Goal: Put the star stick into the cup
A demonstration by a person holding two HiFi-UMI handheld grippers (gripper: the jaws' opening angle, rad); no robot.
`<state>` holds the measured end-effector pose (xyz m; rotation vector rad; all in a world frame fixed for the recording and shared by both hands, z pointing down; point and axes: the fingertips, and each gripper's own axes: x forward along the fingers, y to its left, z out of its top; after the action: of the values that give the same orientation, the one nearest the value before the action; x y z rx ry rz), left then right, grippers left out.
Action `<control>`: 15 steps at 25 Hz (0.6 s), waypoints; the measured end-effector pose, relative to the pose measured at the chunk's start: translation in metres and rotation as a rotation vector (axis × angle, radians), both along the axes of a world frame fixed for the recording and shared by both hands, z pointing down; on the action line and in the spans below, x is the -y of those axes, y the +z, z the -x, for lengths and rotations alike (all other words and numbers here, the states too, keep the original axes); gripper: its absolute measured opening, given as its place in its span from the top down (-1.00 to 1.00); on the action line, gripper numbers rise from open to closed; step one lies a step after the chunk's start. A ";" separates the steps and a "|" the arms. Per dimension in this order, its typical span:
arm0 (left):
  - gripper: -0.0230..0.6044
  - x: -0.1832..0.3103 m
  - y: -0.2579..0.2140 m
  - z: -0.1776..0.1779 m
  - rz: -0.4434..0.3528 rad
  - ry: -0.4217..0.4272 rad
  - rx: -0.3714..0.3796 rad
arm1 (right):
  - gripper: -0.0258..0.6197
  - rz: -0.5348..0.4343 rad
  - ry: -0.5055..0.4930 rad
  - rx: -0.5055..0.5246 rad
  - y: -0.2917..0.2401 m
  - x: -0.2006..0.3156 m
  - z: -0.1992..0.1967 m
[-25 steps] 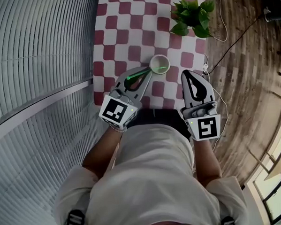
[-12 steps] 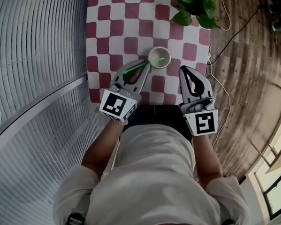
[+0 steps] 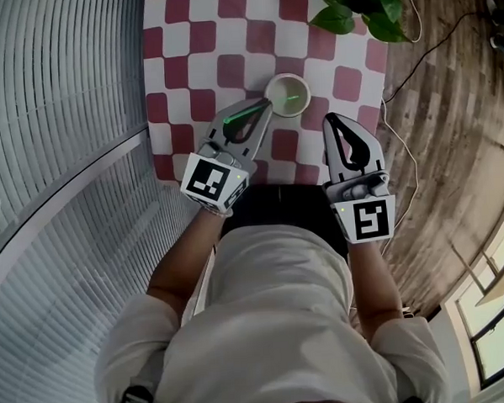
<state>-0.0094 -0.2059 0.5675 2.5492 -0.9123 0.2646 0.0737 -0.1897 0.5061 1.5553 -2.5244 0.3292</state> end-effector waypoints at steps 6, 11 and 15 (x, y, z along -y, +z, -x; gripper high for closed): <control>0.79 -0.001 0.014 0.000 0.019 0.000 0.005 | 0.82 0.016 -0.004 0.006 0.009 0.000 -0.001; 0.79 -0.002 0.016 0.000 0.039 -0.009 -0.003 | 0.82 0.038 -0.011 0.016 0.013 -0.001 0.000; 0.79 -0.001 0.016 0.001 0.047 -0.020 -0.001 | 0.82 0.040 -0.013 0.022 0.014 -0.001 0.001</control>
<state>-0.0109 -0.2045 0.5838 2.4956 -0.9193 0.2752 0.0728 -0.1886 0.5199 1.5280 -2.5271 0.3938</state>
